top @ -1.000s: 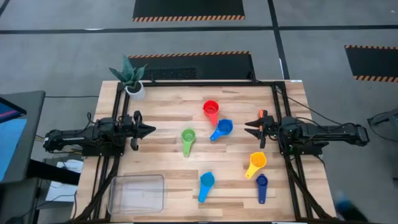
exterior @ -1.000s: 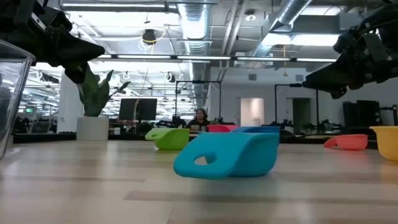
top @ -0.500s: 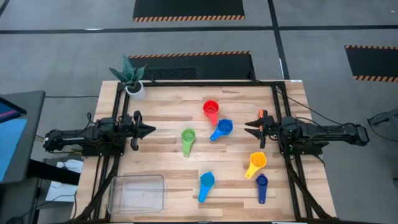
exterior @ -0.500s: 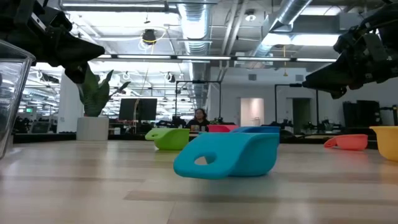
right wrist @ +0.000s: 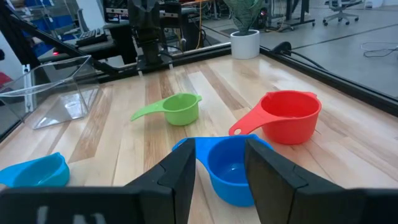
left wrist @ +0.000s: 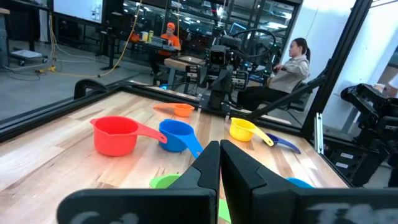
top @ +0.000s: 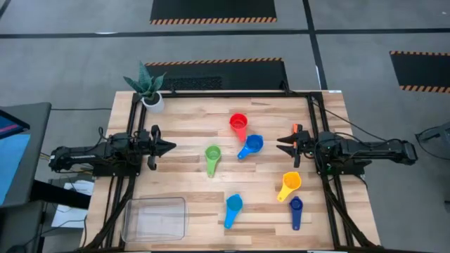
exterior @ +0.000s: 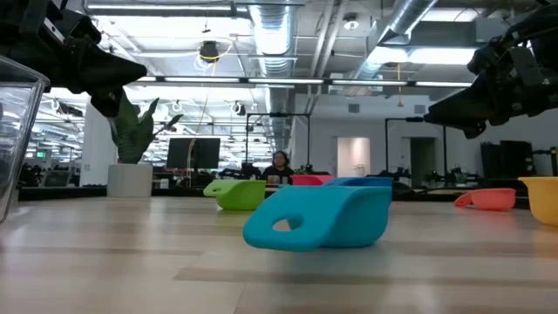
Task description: Nest measuring cups in basket
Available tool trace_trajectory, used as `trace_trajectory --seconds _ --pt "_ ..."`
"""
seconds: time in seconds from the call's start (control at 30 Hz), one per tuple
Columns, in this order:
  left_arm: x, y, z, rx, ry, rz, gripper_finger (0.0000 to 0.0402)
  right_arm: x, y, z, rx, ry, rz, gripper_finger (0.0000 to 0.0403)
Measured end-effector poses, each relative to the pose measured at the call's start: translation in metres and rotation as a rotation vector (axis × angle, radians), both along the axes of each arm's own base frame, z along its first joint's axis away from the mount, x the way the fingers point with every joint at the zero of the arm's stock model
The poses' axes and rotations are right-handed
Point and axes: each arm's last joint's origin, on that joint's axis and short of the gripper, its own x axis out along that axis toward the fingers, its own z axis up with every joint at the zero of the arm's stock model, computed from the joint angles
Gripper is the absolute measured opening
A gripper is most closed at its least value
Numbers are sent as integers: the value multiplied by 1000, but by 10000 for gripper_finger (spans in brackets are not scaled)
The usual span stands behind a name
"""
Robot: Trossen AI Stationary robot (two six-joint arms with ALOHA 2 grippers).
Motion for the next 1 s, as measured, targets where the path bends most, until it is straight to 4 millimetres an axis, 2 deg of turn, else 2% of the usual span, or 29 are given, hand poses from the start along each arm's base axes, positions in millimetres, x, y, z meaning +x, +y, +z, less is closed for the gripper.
trace_trajectory --seconds 0.47,1.0 --pt "0 0 0 -4 0 1 0 0 0 0 0 0 0 161" --pt "0 1 0 -253 -27 14 0 0 0 0 0 0 0 161"
